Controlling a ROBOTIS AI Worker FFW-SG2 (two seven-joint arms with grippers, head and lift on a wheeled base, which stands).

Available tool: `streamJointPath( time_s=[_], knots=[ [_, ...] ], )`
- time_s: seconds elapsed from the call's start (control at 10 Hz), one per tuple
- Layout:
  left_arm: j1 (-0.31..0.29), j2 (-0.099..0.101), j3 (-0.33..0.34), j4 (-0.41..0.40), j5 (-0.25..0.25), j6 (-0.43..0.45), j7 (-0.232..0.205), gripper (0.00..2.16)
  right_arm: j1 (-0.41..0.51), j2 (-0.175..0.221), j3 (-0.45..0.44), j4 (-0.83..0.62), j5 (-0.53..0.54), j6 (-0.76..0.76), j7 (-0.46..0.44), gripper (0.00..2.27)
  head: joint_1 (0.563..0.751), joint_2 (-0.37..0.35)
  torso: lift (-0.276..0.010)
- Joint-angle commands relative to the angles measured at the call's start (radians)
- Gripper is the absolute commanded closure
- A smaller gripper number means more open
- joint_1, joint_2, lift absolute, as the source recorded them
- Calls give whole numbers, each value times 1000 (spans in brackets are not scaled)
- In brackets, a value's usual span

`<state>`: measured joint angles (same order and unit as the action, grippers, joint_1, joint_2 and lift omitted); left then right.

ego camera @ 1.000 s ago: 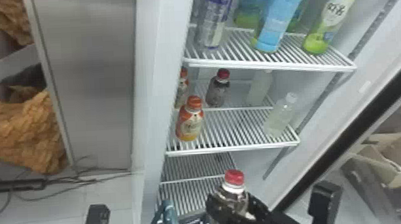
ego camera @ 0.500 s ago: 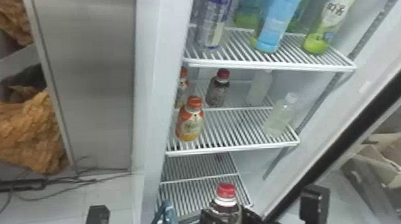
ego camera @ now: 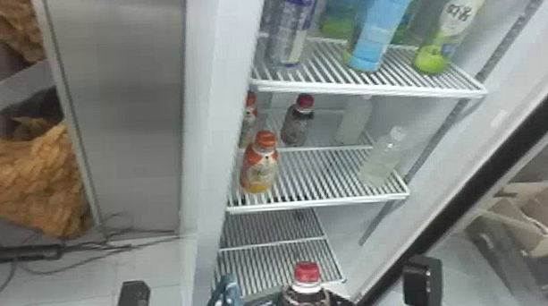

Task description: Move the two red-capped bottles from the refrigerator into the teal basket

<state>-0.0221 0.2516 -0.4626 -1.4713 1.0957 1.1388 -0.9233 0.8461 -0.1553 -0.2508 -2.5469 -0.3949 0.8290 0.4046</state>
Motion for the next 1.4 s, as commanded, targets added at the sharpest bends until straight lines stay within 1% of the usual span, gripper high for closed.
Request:
streamJointPath(
  time_s=[0.0,0.5,0.7,1.0,1.3],
  knots=[
    [0,0,0,0,-1,0,1,1085,-12,-6,0,3,18,23,17,611,695,-350,-228],
    [0,0,0,2,1,-7,4,1085,-26,-6,2,23,30,-2,25,375,695,-350,-228],
    [0,0,-2,2,3,-7,4,1085,-34,0,2,47,34,-41,26,335,695,-350,-228],
    [0,-2,-4,2,9,-12,4,1085,-78,16,0,131,56,-206,23,328,695,-350,-228],
    [0,-2,-4,2,11,-15,6,1085,-139,28,-8,248,68,-417,-41,323,695,-350,-228]
  ],
)
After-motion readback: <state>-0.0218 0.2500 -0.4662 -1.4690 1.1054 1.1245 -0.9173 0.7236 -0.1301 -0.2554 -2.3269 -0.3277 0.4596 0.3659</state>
